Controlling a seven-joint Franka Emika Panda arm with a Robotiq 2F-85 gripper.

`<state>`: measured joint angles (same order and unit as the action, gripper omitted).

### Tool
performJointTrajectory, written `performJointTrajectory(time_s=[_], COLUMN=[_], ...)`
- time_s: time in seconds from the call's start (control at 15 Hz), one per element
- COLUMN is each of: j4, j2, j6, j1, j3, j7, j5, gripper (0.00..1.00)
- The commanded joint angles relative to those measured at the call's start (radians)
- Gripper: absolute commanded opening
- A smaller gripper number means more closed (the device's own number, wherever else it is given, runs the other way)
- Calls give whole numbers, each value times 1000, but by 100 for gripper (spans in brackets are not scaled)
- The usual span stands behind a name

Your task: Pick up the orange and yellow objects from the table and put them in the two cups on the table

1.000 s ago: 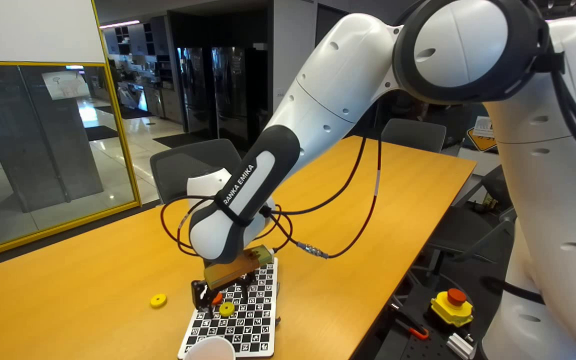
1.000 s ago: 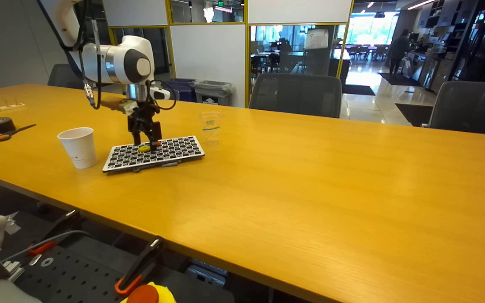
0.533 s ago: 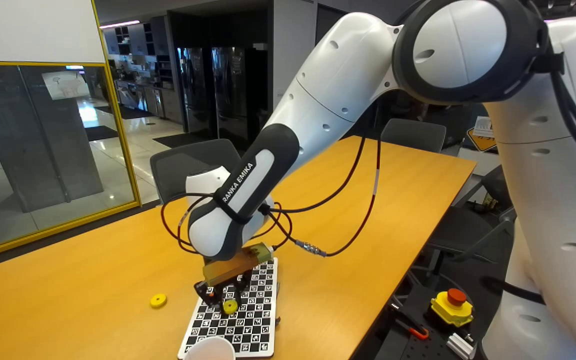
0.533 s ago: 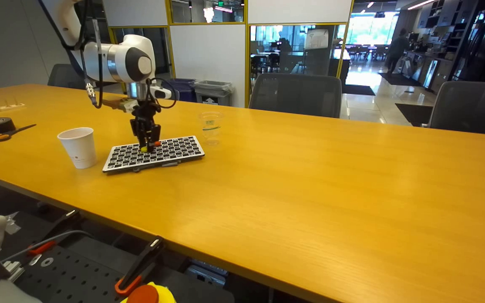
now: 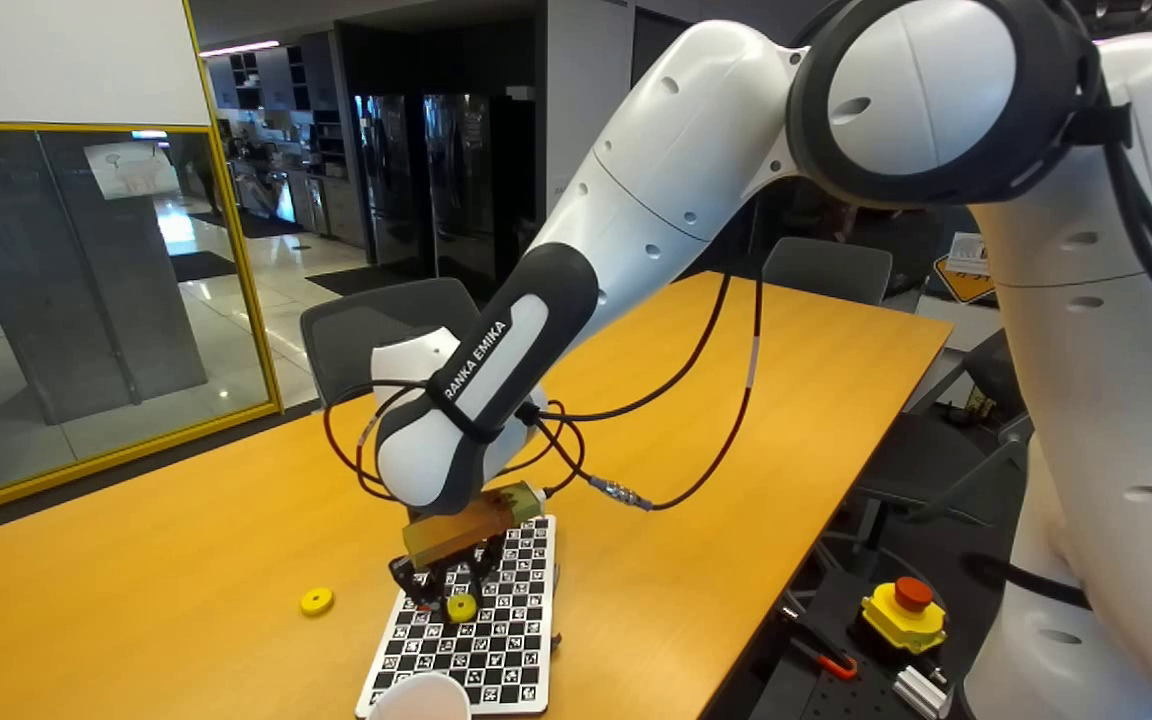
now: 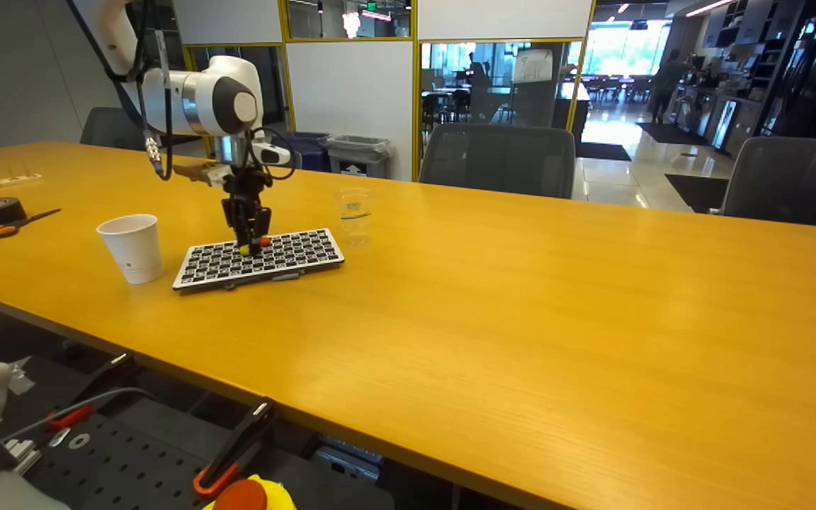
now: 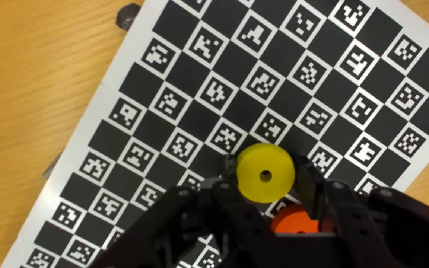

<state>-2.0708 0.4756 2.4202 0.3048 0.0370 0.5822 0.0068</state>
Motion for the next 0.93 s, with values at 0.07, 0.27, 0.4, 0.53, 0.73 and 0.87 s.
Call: performJointTrajectory(time_s=[0.07,0.27,0.4,0.53,0.73,0.87], j4=[-1,7,35,69,154,209], j2=[-89,-146,-169,-184,-166,-142], j6=[-74,-125,-163,-199,-244,-264], j1=[5,-12,-32,-52,-76,-93], j3=[-40,-56,-58,-55,-54,-52], j7=[33,26,5,-13,-30,-54], j5=[-49,-94,-121,-147,-187,-192], gripper=[23,23,23,23,23,23])
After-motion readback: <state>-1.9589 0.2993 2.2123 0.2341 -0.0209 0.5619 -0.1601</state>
